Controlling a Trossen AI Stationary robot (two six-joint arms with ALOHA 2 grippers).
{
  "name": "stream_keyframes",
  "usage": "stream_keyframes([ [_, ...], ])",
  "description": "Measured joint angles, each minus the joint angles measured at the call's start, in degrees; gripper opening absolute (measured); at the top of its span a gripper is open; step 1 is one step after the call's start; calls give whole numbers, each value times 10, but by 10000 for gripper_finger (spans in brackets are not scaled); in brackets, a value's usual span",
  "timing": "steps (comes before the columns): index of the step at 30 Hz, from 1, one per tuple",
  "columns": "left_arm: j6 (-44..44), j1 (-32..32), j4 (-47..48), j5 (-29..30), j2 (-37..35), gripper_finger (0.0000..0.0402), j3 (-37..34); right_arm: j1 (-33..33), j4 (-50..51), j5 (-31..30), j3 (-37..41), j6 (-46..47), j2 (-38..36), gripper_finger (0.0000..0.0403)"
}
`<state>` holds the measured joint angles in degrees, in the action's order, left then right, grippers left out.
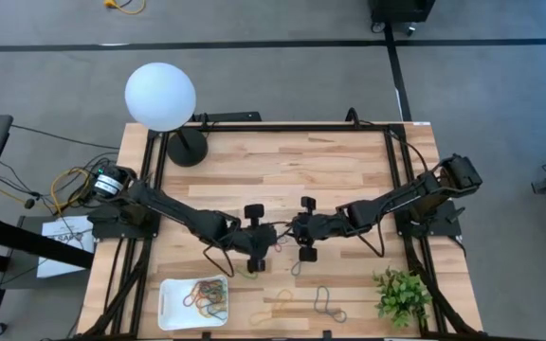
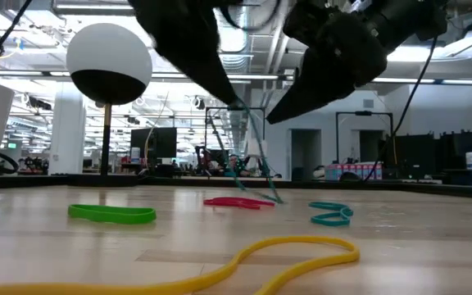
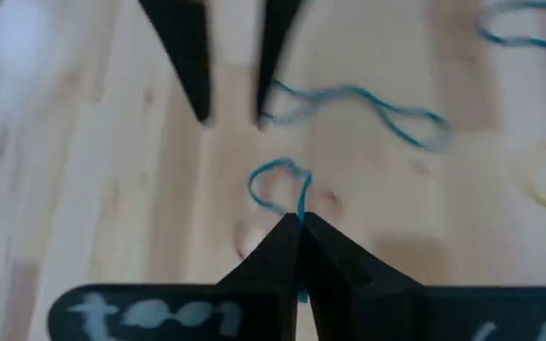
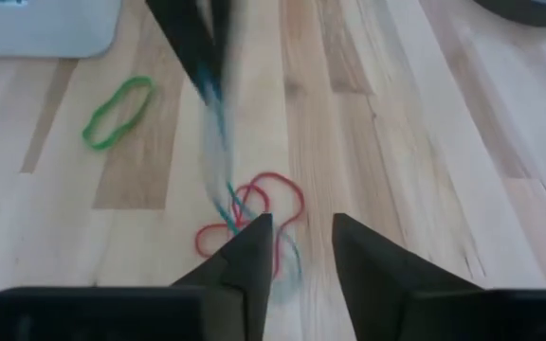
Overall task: Pick and place items into bin
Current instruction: Put the blue rubber band into the bin
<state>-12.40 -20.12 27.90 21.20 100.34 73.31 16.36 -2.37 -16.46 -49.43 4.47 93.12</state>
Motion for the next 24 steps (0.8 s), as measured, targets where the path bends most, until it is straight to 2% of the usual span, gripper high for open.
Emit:
stream_keyframes([
  [6,-109,-72,299,-35,-4,1,157,-3,51,0,0,1,0,124],
  [11,-272,-150,464,-92,-4,0,229,-4,59,-2,0,1,0,125],
  [15,-438,-211,485,-103,-3,0,228,-4,66,-2,0,8,0,125],
  [19,-567,-261,469,-104,0,0,208,-4,67,-2,0,16,0,125],
  [24,-675,-308,428,-112,1,0,178,-4,68,-2,0,21,0,123],
])
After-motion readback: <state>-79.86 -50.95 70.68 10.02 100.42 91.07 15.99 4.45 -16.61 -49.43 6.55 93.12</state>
